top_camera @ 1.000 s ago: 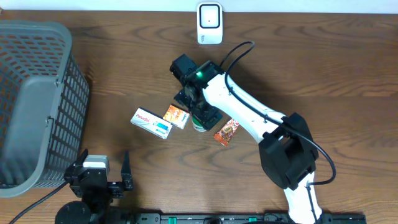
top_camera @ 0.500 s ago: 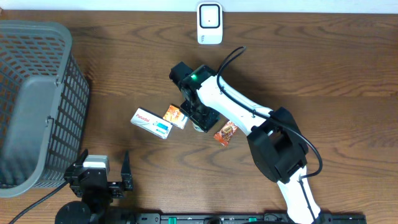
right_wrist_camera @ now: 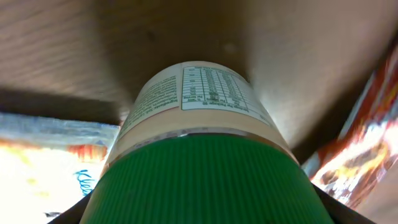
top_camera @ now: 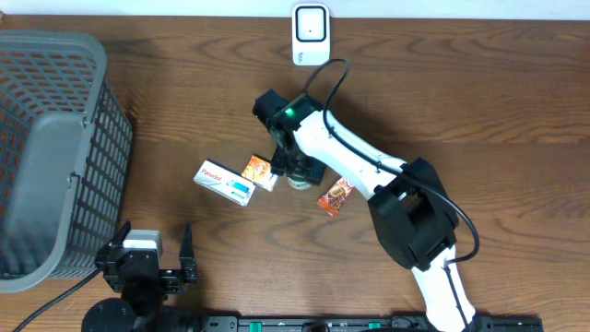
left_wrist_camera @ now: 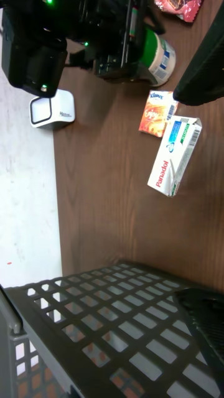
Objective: Scan the item barcode
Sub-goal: 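Lower the right gripper around the green-capped jar and grasp it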
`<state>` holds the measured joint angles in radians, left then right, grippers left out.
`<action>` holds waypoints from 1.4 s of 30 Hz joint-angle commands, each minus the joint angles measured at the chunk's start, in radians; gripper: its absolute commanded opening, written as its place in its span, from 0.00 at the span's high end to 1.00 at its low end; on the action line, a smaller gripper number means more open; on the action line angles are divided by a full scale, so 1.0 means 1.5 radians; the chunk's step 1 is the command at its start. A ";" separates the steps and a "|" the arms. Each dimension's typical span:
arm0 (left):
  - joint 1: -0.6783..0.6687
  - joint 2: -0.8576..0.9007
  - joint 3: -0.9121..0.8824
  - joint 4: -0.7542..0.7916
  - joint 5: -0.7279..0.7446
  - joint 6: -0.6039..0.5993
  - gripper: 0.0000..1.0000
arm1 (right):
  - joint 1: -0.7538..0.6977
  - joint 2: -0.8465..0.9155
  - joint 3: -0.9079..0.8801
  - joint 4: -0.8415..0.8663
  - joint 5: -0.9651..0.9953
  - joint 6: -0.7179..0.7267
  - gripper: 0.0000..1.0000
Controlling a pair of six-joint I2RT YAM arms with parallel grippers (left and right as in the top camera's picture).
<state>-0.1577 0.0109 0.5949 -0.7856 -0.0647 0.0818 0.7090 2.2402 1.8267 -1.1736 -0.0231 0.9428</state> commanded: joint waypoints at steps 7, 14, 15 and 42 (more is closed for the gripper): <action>0.003 -0.005 -0.001 0.000 0.006 -0.001 0.07 | -0.030 -0.003 0.012 -0.014 0.026 -0.484 0.33; 0.003 -0.005 -0.001 0.000 0.006 -0.001 0.07 | -0.019 -0.003 0.047 -0.064 0.020 -0.508 0.10; 0.003 -0.005 -0.001 0.000 0.006 -0.001 0.07 | -0.017 -0.003 0.056 -0.071 0.016 -0.502 0.01; 0.003 -0.005 -0.001 0.000 0.006 -0.001 0.07 | -0.034 -0.001 0.131 -0.149 -0.031 -0.118 0.01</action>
<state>-0.1577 0.0109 0.5949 -0.7856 -0.0647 0.0818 0.6678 2.2402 2.0605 -1.4155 -0.0677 0.7265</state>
